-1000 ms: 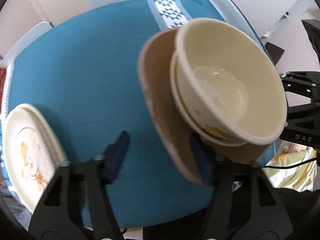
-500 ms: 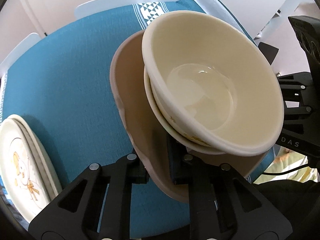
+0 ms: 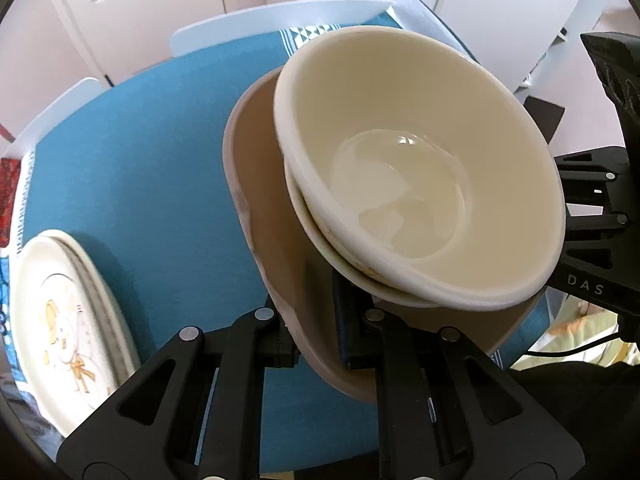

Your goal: Organize plates and bowls

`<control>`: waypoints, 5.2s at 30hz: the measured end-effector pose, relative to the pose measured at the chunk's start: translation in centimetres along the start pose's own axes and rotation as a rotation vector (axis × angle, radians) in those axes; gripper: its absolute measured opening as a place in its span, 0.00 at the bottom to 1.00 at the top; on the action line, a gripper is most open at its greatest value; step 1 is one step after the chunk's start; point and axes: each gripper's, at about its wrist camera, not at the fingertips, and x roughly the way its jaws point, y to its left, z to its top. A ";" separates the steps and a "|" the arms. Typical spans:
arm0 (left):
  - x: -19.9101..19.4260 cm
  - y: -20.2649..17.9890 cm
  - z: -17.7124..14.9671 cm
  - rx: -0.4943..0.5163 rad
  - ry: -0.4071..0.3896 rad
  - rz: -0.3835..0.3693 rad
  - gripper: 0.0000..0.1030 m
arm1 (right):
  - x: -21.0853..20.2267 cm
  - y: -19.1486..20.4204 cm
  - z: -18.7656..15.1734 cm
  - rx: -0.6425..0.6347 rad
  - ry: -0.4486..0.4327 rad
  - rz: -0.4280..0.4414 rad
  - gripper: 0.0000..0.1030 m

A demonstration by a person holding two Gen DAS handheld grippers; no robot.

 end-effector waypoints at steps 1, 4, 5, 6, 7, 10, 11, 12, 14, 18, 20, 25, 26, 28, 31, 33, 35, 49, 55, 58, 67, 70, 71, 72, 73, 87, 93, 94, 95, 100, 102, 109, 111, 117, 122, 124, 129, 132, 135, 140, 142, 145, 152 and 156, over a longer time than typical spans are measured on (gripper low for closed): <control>-0.6 0.0 -0.2 -0.004 -0.005 0.003 0.10 | -0.5 0.2 0.3 -0.005 -0.009 -0.001 0.12; -2.5 0.7 -0.1 -0.025 -0.027 0.015 0.10 | -2.0 1.2 1.1 -0.025 -0.029 -0.003 0.12; -3.4 1.1 -0.1 -0.035 -0.034 0.017 0.10 | -2.5 1.6 1.5 -0.032 -0.032 -0.004 0.12; -4.1 1.5 -0.2 -0.043 -0.042 0.020 0.10 | -2.8 2.1 1.8 -0.037 -0.037 -0.004 0.12; -5.0 2.2 -0.2 -0.052 -0.052 0.024 0.10 | -3.4 2.7 2.2 -0.045 -0.044 -0.003 0.12; -7.3 3.8 -0.4 -0.057 -0.076 0.042 0.10 | -4.6 5.0 3.6 -0.069 -0.062 -0.002 0.12; -8.0 4.4 -0.5 -0.058 -0.081 0.047 0.10 | -4.9 6.0 4.2 -0.078 -0.068 -0.003 0.12; -8.8 5.3 -0.7 -0.058 -0.086 0.053 0.10 | -5.1 6.7 4.6 -0.084 -0.072 -0.004 0.12; -10.0 6.7 -1.1 -0.060 -0.092 0.058 0.10 | -5.6 8.6 5.4 -0.090 -0.084 0.000 0.12; -11.8 10.4 -2.1 -0.052 -0.088 0.065 0.10 | -5.5 12.9 6.6 -0.081 -0.090 0.000 0.12; -12.2 12.3 -2.7 -0.042 -0.076 0.061 0.10 | -4.9 14.8 6.9 -0.060 -0.090 0.005 0.12; -12.6 17.2 -5.0 -0.002 -0.048 0.046 0.10 | -2.8 19.5 7.5 0.003 -0.083 0.010 0.12; -12.4 18.1 -5.5 0.010 -0.040 0.045 0.10 | -2.3 20.5 7.6 0.012 -0.078 0.006 0.12; -11.9 19.4 -6.6 0.035 -0.026 0.044 0.10 | -1.0 22.2 7.6 0.034 -0.067 -0.006 0.12; -11.0 20.8 -7.8 0.046 -0.004 0.031 0.10 | 0.5 23.8 7.2 0.073 -0.056 -0.011 0.12; -10.3 21.7 -8.4 0.051 0.010 0.019 0.10 | 1.5 24.7 7.1 0.086 -0.047 -0.018 0.12; -9.7 22.5 -9.0 0.059 0.021 0.017 0.10 | 2.6 25.5 7.0 0.101 -0.034 -0.023 0.12; -6.9 24.6 -10.3 0.033 0.035 -0.009 0.10 | 5.1 26.9 6.9 0.140 -0.028 -0.067 0.12; -6.7 24.0 -9.9 0.022 0.078 0.008 0.11 | 5.3 26.2 7.2 0.131 0.008 -0.056 0.12; -6.4 23.8 -9.8 0.018 0.112 0.011 0.12 | 5.4 26.0 7.4 0.132 0.026 -0.052 0.12; -6.1 23.6 -9.2 -0.014 0.225 -0.008 0.22 | 5.3 25.5 8.6 0.113 0.110 -0.025 0.14; -6.1 23.4 -8.9 -0.035 0.258 -0.024 0.26 | 5.2 25.4 8.9 0.107 0.140 -0.019 0.19; -6.1 23.4 -8.9 -0.043 0.267 -0.032 0.28 | 5.1 25.3 8.9 0.110 0.149 -0.014 0.19; -6.1 23.4 -8.9 -0.056 0.278 -0.049 0.32 | 5.1 25.3 8.9 0.111 0.157 -0.008 0.20; -6.2 23.5 -8.8 -0.063 0.284 -0.057 0.33 | 5.0 25.3 8.9 0.114 0.168 0.000 0.21; -8.9 22.7 -9.1 -0.089 0.271 -0.093 0.64 | 3.0 25.5 8.4 0.121 0.204 0.029 0.39; -10.6 22.2 -9.5 -0.096 0.236 -0.080 0.64 | 0.9 26.0 7.6 0.138 0.156 0.033 0.39; -11.2 22.2 -9.8 -0.100 0.224 -0.078 0.64 | 0.3 26.2 7.2 0.140 0.142 0.031 0.39; -11.6 22.1 -10.1 -0.103 0.219 -0.077 0.64 | -0.2 26.3 6.9 0.142 0.131 0.031 0.39; -15.4 22.1 -11.7 -0.135 0.139 -0.068 0.64 | -3.2 27.0 5.0 0.135 0.063 -0.009 0.39; -17.7 22.1 -11.8 -0.144 0.058 -0.047 0.64 | -5.0 27.6 4.5 0.136 0.006 -0.023 0.39; -28.5 20.1 -11.2 -0.117 -0.348 0.062 0.64 | -14.4 28.5 4.0 0.139 -0.274 -0.159 0.39; -31.3 19.4 -11.1 -0.101 -0.443 0.087 0.66 | -17.3 29.2 4.2 0.137 -0.368 -0.202 0.39; -38.9 17.1 -12.9 -0.081 -0.723 0.159 1.00 | -25.7 31.6 1.8 0.144 -0.648 -0.299 0.79; -42.1 15.1 -14.8 -0.070 -0.841 0.217 1.00 | -29.0 32.7 -0.5 0.184 -0.808 -0.342 0.99; -42.6 14.7 -15.4 -0.079 -0.855 0.230 1.00 | -29.8 32.8 -1.5 0.213 -0.856 -0.368 0.99; -43.8 14.6 -17.4 -0.104 -0.900 0.217 1.00 | -30.6 33.5 -3.3 0.235 -0.882 -0.429 0.99; -44.3 14.3 -18.2 -0.107 -0.919 0.215 1.00 | -30.6 33.7 -4.2 0.237 -0.885 -0.434 0.99; -44.4 14.0 -18.7 -0.109 -0.923 0.219 1.00 | -30.6 34.0 -4.6 0.234 -0.890 -0.448 0.99; -44.8 13.6 -19.3 -0.109 -0.933 0.219 1.00 | -30.7 34.1 -5.2 0.237 -0.892 -0.452 0.99; -45.0 13.5 -19.4 -0.110 -0.941 0.222 1.00 | -30.7 34.2 -5.3 0.237 -0.894 -0.452 0.99; -45.1 13.4 -19.6 -0.113 -0.948 0.222 1.00 | -30.9 34.2 -5.4 0.235 -0.897 -0.459 0.99; -45.4 13.5 -19.9 -0.121 -0.953 0.220 1.00 | -31.1 35.0 -5.3 0.220 -0.897 -0.476 0.99; -45.4 13.8 -19.9 -0.125 -0.960 0.216 1.00 | -31.3 35.3 -5.1 0.215 -0.904 -0.486 0.99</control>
